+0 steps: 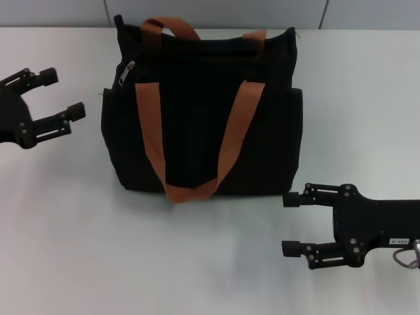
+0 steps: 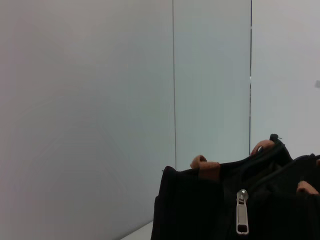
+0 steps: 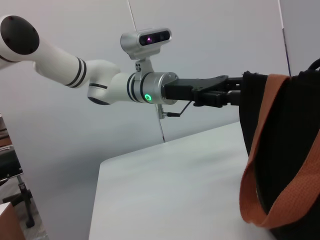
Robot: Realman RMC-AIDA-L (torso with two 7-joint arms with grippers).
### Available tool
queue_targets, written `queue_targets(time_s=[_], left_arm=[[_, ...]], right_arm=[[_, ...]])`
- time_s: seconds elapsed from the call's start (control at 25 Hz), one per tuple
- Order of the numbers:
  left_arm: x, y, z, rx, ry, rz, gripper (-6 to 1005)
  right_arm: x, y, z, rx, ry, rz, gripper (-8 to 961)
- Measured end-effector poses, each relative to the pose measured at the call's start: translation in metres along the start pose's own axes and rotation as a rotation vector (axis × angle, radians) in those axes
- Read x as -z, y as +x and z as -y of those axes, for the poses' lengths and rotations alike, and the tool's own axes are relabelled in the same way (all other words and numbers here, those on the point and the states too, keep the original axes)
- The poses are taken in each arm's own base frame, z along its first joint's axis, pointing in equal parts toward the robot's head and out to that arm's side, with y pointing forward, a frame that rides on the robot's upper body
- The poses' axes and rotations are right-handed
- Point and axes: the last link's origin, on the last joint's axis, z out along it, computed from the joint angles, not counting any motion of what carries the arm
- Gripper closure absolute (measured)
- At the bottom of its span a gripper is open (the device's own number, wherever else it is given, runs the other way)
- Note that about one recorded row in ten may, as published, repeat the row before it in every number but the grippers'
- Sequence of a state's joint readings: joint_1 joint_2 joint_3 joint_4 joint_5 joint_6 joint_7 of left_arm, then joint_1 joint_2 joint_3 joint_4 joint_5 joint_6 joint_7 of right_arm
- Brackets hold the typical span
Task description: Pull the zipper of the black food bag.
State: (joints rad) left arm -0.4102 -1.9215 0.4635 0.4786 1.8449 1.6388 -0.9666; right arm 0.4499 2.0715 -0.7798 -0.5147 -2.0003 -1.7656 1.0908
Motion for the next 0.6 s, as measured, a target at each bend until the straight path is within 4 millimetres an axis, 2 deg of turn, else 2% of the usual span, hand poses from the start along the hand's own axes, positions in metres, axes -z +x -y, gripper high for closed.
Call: queue_targets(time_s=[0.12,0.24,0.4,0.48,0.6], left_arm=[[-0.009,0.001,0.003,-0.006,-0.004,0.013,244],[-0.028,0.002,0.003,-0.021,-0.033,0.040,246],[-0.039,0.003,0.003,-0.028,-0.042,0.048,250],[-0.056,0.004,0.003,-0.047,-0.059,0.072,252],[-0.063,0.005,0.003,-0.053,-0.062,0.083,255]], right_arm=[[0.000,0.000,0.000,-0.002,0.001,-0.001,145],[0.001,0.000,0.000,-0.004,0.001,-0.002,146],[0.001,0.000,0.000,-0.004,0.002,-0.001,146],[0.001,0.000,0.000,-0.004,0.004,0.001,146],[0.002,0.000,0.001,-0.004,0.008,0.002,146]])
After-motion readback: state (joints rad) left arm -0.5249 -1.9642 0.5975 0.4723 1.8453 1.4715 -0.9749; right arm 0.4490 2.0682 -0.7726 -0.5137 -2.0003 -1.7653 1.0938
